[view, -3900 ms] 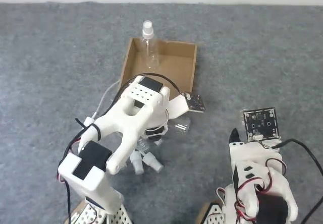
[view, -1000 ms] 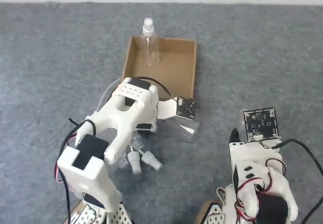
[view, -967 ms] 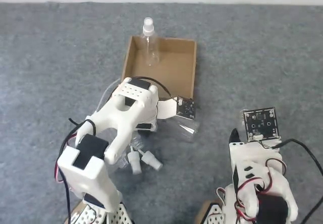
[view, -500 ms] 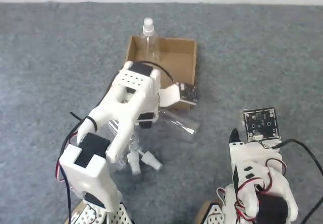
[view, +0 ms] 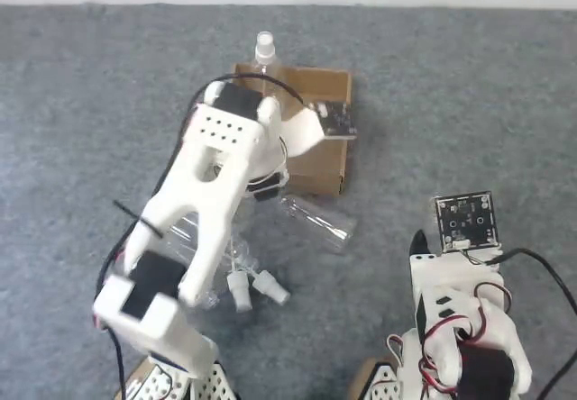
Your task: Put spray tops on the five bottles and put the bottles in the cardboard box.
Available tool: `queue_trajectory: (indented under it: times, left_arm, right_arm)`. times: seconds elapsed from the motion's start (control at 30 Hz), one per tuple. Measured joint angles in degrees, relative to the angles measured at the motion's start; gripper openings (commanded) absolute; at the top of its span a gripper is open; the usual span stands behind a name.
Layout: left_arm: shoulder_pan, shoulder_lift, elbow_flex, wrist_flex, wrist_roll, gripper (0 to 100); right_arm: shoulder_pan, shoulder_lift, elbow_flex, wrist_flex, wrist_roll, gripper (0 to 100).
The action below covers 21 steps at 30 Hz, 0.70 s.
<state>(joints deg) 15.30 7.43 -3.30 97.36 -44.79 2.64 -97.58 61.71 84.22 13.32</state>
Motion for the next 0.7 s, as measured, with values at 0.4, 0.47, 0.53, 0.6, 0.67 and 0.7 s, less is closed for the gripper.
queue_trajectory:
  times: [0.4,0.47,0.53,0.6,0.67,0.7]
  left_arm:
    - [0.00,-12.22,-0.62,0.18,15.30,1]
    - [0.00,-13.89,-0.62,0.09,18.55,1]
    - [0.00,-16.18,-0.62,-0.26,21.71,1]
    - [0.00,-18.90,-0.62,-0.44,24.53,1]
    - [0.00,-21.27,-0.62,-0.44,26.64,1]
    - [-0.18,-22.33,-0.62,-0.44,27.43,1]
  right_arm:
    - [0.00,0.00,0.00,0.00,0.00,11.7]
    - [0.00,0.00,0.00,0.00,0.00,11.7]
    - [0.00,0.00,0.00,0.00,0.35,11.7]
    - [0.00,0.00,0.35,0.00,2.02,11.7]
    - [0.00,0.00,0.97,-0.26,3.96,11.7]
    - [-0.09,0.00,1.14,-0.79,4.48,11.7]
